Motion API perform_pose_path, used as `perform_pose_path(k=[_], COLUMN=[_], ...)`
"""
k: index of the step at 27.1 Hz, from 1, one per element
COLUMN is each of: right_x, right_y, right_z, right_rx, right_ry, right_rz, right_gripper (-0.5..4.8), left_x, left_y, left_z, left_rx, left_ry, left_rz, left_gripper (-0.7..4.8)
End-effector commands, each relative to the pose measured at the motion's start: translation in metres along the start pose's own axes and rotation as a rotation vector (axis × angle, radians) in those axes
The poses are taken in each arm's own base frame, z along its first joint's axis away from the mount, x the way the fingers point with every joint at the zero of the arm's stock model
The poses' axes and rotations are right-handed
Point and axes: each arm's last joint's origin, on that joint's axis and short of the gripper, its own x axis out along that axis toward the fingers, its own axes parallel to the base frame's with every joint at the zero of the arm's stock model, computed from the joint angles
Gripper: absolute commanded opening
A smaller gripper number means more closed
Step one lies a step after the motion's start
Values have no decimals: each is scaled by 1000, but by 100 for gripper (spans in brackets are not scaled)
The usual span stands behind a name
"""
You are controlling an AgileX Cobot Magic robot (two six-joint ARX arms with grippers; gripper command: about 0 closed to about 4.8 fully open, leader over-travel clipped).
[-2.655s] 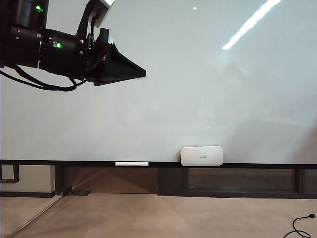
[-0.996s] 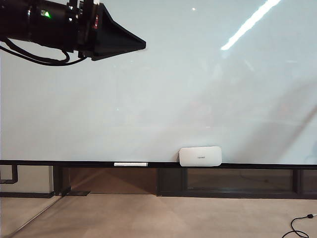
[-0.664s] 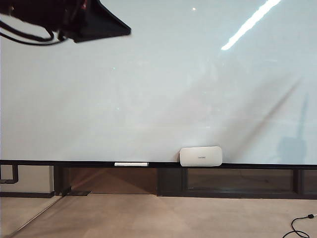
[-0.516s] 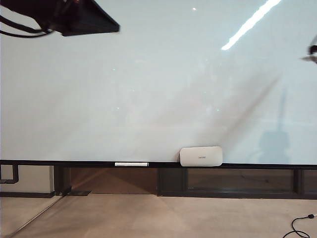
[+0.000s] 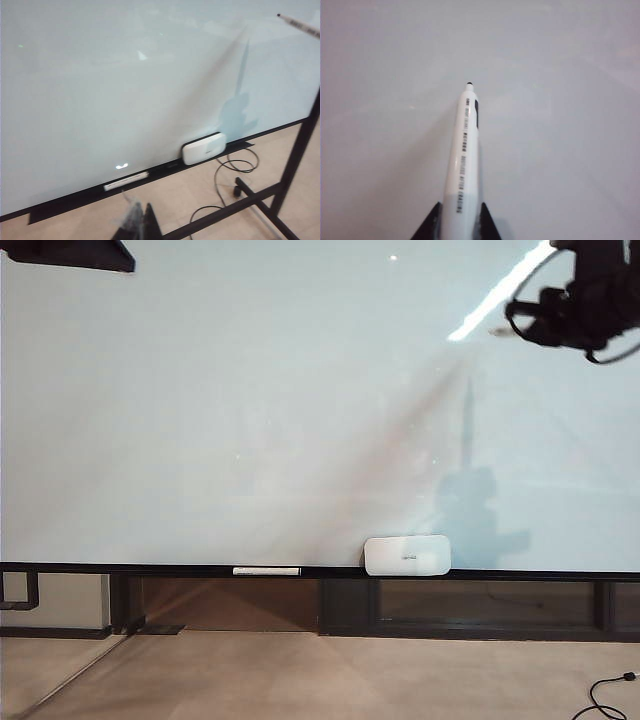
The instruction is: Reach to the right to find the marker pen, pick it up, and write the number 10 on the whiteboard.
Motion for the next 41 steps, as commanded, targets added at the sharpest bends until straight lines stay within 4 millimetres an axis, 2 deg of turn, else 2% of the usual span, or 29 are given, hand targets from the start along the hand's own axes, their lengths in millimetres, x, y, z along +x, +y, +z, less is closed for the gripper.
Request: perform_pose_path(k=[1,6,12,18,25,35,41], right_x=[9,17,32,48,61,66,78], right_y=[10,22,32,60,90,122,139], right_z=[21,40,43,46,55,80,95], right_rx=[5,11,63,87,96,109,116], right_ry=[-18,-56,-42,-37,-53,-108,-106], right_rz=[25,37,67,136,205,262,293], right_gripper=[-4,-4,-4,-4,-4,-4,-4], left_x=[-5,-5,-7,-13,-19,-29,-38], left_y=[2,3,2,-2,-2,13,23], left_z=[2,3,11,19,24,57,76], left_rx=[-4,0,82,124,134,168,173], left_ry=[12,2,-74,-148,-178,-198,-224], left_rz=[83,117,82,-47,-60,77,63], left_gripper=[-6,-6,-6,-6,-6,-6,-6])
